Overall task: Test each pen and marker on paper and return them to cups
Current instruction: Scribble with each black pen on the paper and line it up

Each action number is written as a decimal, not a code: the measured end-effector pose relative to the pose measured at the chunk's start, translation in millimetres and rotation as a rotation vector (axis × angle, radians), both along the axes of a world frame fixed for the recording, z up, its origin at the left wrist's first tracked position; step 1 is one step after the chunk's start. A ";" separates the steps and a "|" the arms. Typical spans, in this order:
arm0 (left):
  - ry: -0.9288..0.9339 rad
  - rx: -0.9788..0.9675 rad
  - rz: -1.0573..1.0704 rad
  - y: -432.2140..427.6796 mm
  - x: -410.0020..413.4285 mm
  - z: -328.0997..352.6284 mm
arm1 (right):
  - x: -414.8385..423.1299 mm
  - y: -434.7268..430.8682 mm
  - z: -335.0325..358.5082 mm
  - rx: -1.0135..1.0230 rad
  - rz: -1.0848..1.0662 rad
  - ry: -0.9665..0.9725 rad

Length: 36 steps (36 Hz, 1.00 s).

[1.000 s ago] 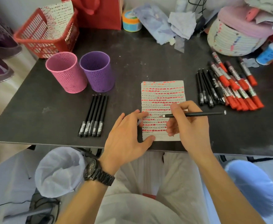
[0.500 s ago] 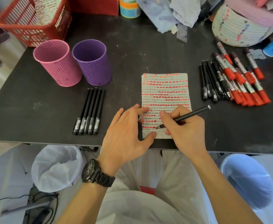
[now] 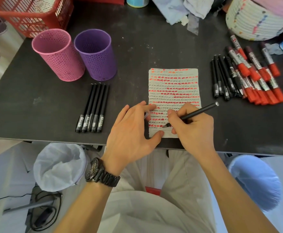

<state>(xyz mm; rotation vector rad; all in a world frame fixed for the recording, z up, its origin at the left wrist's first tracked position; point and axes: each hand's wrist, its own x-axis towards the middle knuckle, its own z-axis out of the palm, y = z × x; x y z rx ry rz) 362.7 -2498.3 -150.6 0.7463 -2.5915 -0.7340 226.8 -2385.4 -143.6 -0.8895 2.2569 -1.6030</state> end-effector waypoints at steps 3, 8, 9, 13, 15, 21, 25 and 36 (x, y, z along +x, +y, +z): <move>0.002 0.002 0.001 -0.3 -0.4 -0.3 | 0.0 0.1 -0.3 0.007 0.001 0.001; 0.008 0.011 0.006 -0.3 0.0 -0.2 | 0.8 -0.4 -0.7 -0.002 -0.006 0.001; 0.006 0.012 0.005 -0.4 0.1 -0.1 | 0.9 -0.4 -0.8 -0.005 -0.006 0.001; 0.007 0.014 0.005 -0.5 -0.2 -0.4 | 0.4 -0.1 -1.6 -0.006 -0.006 0.002; 0.010 0.015 0.006 -0.2 -0.4 -0.8 | -0.2 -0.1 -2.0 -0.002 -0.006 0.001; 0.008 0.024 0.006 -0.1 -0.5 -1.4 | -0.2 -0.3 -2.3 -0.007 -0.007 0.011; -0.002 0.020 0.005 -0.7 -0.8 -0.9 | -0.5 -0.3 -1.1 -0.001 -0.007 0.020; -0.005 0.025 0.006 0.0 -0.3 1.0 | -0.1 0.0 -0.8 0.002 -0.008 0.019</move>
